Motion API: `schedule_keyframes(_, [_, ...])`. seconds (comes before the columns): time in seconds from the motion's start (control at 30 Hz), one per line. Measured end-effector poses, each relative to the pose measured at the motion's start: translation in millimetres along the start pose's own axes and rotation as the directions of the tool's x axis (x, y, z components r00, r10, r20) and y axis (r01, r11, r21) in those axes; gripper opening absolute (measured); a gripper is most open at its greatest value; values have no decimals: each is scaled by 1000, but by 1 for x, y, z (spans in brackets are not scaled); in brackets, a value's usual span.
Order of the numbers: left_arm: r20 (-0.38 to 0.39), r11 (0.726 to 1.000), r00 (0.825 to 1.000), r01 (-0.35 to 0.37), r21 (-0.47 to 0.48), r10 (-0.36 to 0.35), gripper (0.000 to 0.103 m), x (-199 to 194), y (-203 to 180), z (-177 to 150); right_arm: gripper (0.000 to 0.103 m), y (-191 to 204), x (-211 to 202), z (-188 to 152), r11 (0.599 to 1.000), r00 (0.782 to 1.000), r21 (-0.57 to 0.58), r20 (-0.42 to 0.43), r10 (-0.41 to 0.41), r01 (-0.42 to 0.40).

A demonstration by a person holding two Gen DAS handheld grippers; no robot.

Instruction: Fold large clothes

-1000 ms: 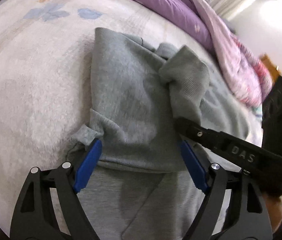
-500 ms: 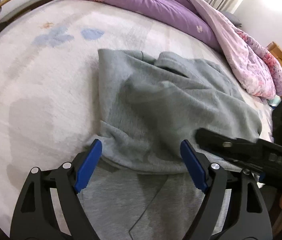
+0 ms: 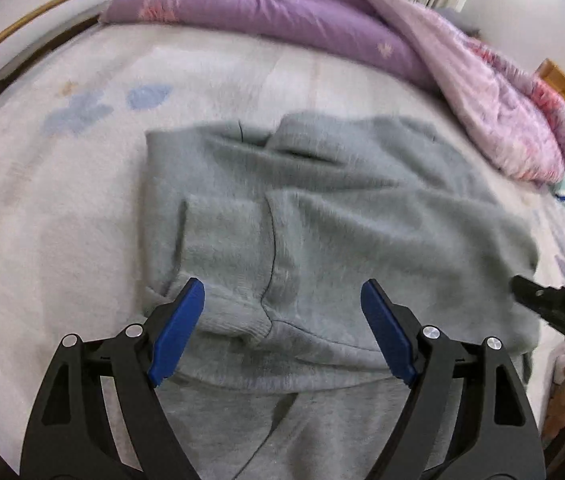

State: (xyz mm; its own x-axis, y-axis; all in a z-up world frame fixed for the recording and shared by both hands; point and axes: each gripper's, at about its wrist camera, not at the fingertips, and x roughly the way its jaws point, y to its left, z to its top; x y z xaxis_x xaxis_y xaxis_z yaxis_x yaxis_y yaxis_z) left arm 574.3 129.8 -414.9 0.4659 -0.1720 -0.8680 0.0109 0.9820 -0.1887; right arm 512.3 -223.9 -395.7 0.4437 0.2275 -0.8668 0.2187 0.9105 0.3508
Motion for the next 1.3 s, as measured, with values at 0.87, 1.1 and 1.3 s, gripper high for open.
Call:
schedule_keyframes(0.87, [-25,992,998,-64,-112,62,81,11,74,55,43,-50,47,74,994,991,-3,-75,-108,108])
schedule_keyframes(1.1, [-12,980,999,-45,-195,43,81,15,101,61,44,-67,13,82,999,997,39,-71,7,-4])
schedule_keyframes(1.3, [16,977,999,-40,-209,44,81,10,104,76,53,-74,-16,99,997,998,50,2,59,-59])
